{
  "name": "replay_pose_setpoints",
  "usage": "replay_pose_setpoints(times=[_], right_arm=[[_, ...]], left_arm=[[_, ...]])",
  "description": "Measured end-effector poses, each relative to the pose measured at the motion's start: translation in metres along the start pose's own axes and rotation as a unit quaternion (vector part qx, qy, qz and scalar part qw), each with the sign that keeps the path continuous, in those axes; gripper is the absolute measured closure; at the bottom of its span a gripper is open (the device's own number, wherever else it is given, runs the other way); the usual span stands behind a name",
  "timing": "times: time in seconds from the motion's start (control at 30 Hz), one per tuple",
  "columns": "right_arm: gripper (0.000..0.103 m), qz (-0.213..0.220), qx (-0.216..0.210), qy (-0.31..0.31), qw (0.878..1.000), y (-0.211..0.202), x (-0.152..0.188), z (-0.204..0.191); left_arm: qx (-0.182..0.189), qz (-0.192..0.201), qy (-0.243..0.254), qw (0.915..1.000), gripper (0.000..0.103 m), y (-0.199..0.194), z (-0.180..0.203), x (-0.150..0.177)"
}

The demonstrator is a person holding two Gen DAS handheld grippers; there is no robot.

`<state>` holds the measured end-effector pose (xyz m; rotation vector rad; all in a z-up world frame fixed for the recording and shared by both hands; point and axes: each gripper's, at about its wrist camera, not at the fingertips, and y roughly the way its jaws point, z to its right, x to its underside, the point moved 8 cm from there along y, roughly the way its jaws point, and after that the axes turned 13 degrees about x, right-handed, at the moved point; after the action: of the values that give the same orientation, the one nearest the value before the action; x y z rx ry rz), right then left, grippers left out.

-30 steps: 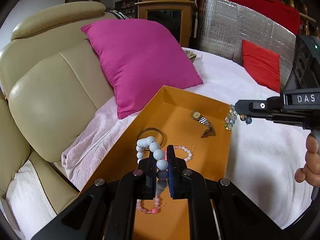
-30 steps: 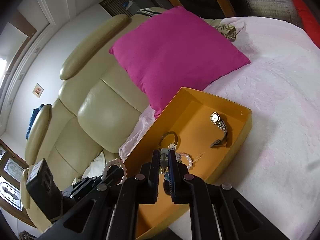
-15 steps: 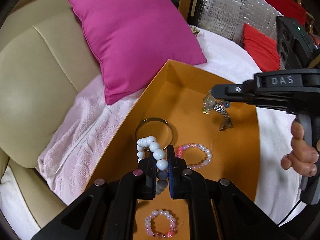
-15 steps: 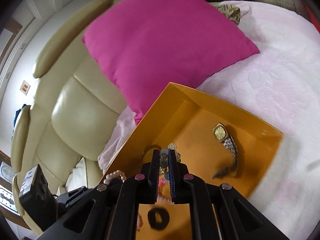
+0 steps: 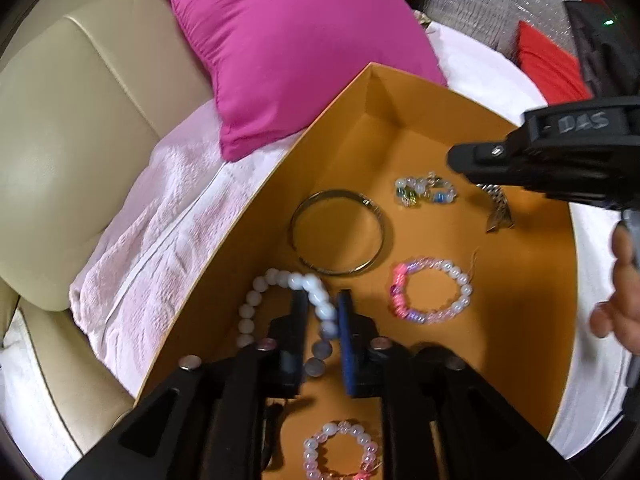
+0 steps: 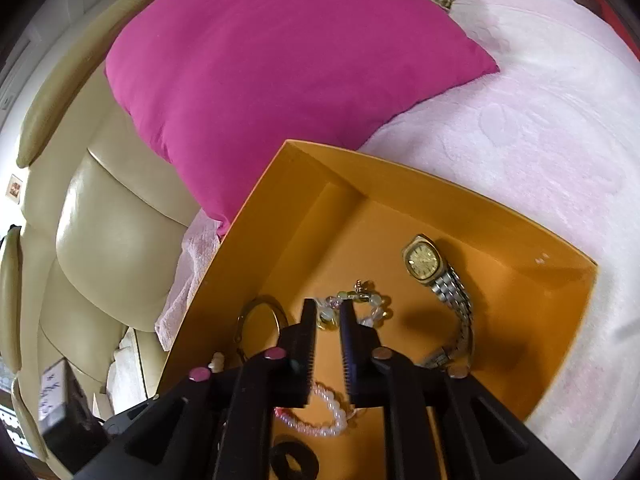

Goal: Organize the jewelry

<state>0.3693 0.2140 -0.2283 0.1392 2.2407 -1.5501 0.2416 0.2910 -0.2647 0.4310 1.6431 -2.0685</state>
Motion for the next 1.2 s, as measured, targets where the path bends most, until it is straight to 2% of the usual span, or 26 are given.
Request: replay_pose_setpoints(times=[0.1, 0.2, 0.37, 0.53, 0.63, 0.73, 0.77, 0.8, 0.87, 0.97, 1.1, 1.2], right_arm=[[0.077, 0.019, 0.0, -0.006, 1.0, -0.018, 0.003, 0.004], [0.077, 0.033, -0.009, -0.008, 0.999, -0.042, 0.009, 0.008], [0.077, 0.063, -0.01, -0.039, 0.997, -0.091, 0.032, 0.017], [0.077, 0.085, 0.003, -0.086, 0.993, -0.135, 0.069, 0.024], [0.077, 0.101, 0.013, -0.111, 0.989, -0.159, 0.092, 0.029], [0.077, 0.123, 0.025, -0.129, 0.984, -0.189, 0.116, 0.034], [0.077, 0.132, 0.026, -0.133, 0.982, -0.199, 0.124, 0.035], [0.077, 0.138, 0.026, -0.135, 0.981, -0.206, 0.129, 0.035], [0.077, 0.152, 0.031, -0.141, 0.978, -0.223, 0.141, 0.036], [0.077, 0.178, 0.043, -0.156, 0.971, -0.249, 0.161, 0.032], [0.076, 0.2, 0.044, -0.162, 0.965, -0.277, 0.187, 0.027], [0.074, 0.224, 0.058, -0.161, 0.959, -0.294, 0.203, 0.024]], left_arm=[[-0.019, 0.019, 0.006, 0.9996, 0.052, -0.015, 0.003, 0.001], [-0.029, 0.037, 0.005, 0.9989, 0.045, -0.034, 0.012, 0.003], [-0.061, 0.075, 0.014, 0.9952, 0.039, -0.076, 0.031, 0.011], [-0.122, 0.111, 0.029, 0.9859, 0.038, -0.122, 0.049, 0.02], [-0.144, 0.13, 0.033, 0.9805, 0.038, -0.15, 0.06, 0.024], [-0.153, 0.151, 0.025, 0.9763, 0.036, -0.178, 0.072, 0.031], [-0.155, 0.157, 0.024, 0.9751, 0.033, -0.186, 0.076, 0.033], [-0.158, 0.164, 0.024, 0.9734, 0.025, -0.195, 0.08, 0.036], [-0.17, 0.187, 0.024, 0.9672, 0.018, -0.215, 0.089, 0.042], [-0.184, 0.21, 0.035, 0.9596, 0.018, -0.242, 0.106, 0.051], [-0.203, 0.222, 0.043, 0.9527, 0.017, -0.267, 0.12, 0.065], [-0.205, 0.231, 0.038, 0.9504, 0.017, -0.282, 0.128, 0.078]])
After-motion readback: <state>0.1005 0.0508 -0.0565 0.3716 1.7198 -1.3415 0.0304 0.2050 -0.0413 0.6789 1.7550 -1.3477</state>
